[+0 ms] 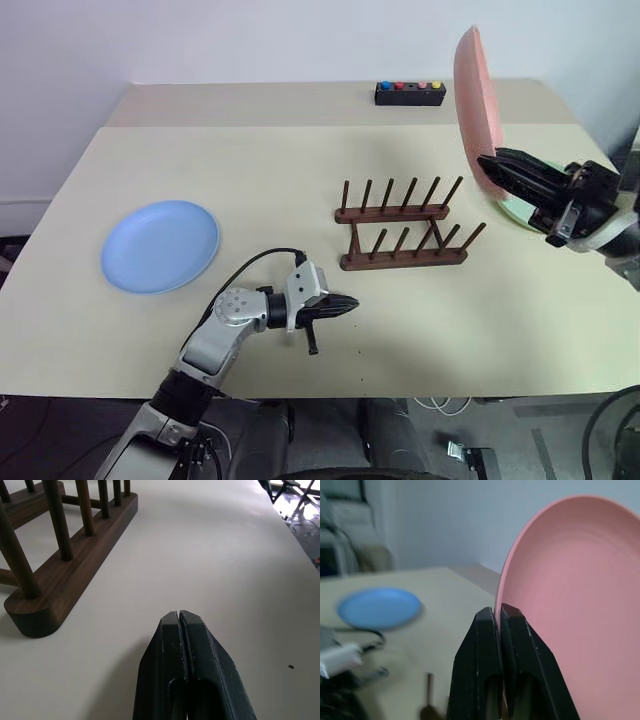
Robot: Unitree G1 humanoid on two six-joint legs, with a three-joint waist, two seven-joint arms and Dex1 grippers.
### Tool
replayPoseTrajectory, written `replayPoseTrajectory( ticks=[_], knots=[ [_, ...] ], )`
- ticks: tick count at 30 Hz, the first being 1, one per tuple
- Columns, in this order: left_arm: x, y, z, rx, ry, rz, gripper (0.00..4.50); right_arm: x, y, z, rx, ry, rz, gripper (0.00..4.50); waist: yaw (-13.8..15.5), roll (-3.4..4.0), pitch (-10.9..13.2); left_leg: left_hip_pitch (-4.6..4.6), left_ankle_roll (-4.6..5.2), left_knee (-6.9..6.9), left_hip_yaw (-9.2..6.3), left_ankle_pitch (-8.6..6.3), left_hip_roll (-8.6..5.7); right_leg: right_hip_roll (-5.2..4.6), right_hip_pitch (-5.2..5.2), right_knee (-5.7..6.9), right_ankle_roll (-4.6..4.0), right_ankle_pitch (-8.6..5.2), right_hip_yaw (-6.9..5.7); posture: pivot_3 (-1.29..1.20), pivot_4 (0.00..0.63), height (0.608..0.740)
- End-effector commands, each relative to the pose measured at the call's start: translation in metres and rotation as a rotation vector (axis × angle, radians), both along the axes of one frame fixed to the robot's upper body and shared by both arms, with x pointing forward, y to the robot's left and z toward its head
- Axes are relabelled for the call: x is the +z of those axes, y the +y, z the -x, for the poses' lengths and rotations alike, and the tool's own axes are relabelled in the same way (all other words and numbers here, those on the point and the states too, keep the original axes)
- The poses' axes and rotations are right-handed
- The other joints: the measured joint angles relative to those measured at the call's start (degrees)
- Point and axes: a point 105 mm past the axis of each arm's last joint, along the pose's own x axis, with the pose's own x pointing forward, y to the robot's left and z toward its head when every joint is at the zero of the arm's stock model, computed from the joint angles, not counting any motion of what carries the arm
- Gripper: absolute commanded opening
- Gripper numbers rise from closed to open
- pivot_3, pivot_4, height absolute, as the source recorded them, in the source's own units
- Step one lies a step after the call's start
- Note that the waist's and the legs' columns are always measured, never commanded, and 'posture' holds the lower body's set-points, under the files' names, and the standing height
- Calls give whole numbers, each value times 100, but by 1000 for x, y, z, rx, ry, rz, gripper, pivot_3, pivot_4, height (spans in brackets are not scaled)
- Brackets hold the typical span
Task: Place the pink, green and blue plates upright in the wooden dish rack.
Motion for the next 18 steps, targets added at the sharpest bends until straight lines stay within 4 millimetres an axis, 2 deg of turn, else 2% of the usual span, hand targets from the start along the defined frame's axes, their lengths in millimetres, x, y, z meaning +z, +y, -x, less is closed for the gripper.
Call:
replayPoseTrajectory(
  ticks=[1,5,18],
  knots=[
    [10,0,1,-3,-38,22,0,15,-9,2,59,10,-137,58,-4,1,0,0,0,0,0,0,0,0,-1,1,0,0,0,0,150,740],
    [10,1,1,0,-38,21,0,12,-14,-2,87,61,-178,58,0,2,-1,0,0,-2,0,0,0,0,-4,3,7,4,0,0,150,740],
    [9,6,1,22,-33,13,0,-3,-8,-6,157,154,-203,58,-4,2,-1,-1,0,-2,1,0,0,1,-7,4,9,5,0,0,150,740]
  ],
)
